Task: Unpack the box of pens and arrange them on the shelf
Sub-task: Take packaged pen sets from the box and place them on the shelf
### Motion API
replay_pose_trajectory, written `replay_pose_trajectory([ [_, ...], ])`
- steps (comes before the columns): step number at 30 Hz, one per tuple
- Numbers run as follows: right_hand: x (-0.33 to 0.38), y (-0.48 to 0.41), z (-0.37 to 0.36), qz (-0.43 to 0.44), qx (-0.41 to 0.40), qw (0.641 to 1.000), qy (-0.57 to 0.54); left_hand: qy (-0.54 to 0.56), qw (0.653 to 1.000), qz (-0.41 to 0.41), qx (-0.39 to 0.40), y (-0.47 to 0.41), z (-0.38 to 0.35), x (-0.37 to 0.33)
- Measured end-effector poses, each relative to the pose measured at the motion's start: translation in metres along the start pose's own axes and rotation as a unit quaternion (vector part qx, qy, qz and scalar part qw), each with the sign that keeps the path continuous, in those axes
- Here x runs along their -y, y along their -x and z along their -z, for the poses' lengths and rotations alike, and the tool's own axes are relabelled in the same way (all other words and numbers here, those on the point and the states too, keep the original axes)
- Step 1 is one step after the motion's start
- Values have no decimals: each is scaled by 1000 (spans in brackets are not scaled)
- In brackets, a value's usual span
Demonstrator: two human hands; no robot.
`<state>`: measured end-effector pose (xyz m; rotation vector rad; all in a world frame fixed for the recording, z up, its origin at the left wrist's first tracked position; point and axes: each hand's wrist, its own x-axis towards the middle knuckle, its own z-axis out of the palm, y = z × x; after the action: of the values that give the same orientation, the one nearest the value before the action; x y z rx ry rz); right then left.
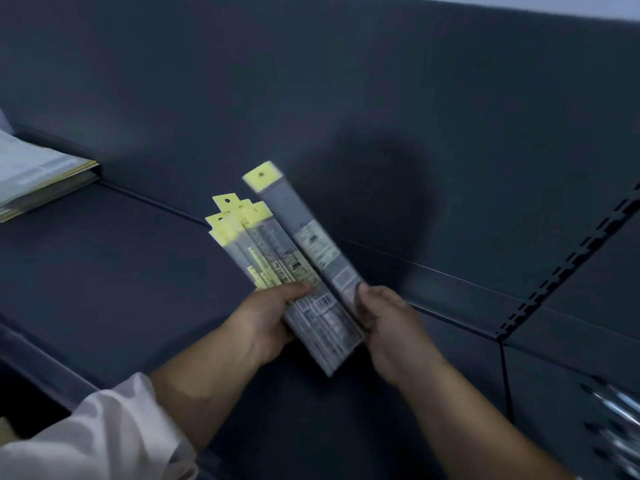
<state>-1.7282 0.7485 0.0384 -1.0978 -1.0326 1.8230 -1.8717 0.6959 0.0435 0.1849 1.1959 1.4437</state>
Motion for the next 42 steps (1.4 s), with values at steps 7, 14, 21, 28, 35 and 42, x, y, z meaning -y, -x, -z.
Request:
replay_pose_trajectory([
  [7, -23, 5, -3, -7, -58, 995, 80, 10, 999, 3, 38, 6, 0, -2],
  [14, -19, 12, -4, -27, 22, 991, 131, -23, 1000, 5, 2, 6, 0, -1],
  [21, -16, 7, -1, -13, 23, 989, 143, -12, 1000, 15, -1, 8, 3, 0],
  [28, -11, 2, 5, 49, 8, 986, 160, -20, 999, 17, -43, 7, 3, -2],
  [35, -27, -28, 62, 387, -61, 621, 679, -12, 994, 8, -111, -2, 17, -4],
  [42, -22, -28, 66, 208, 29, 691, 692, -30, 996, 30, -82, 4, 15, -6],
])
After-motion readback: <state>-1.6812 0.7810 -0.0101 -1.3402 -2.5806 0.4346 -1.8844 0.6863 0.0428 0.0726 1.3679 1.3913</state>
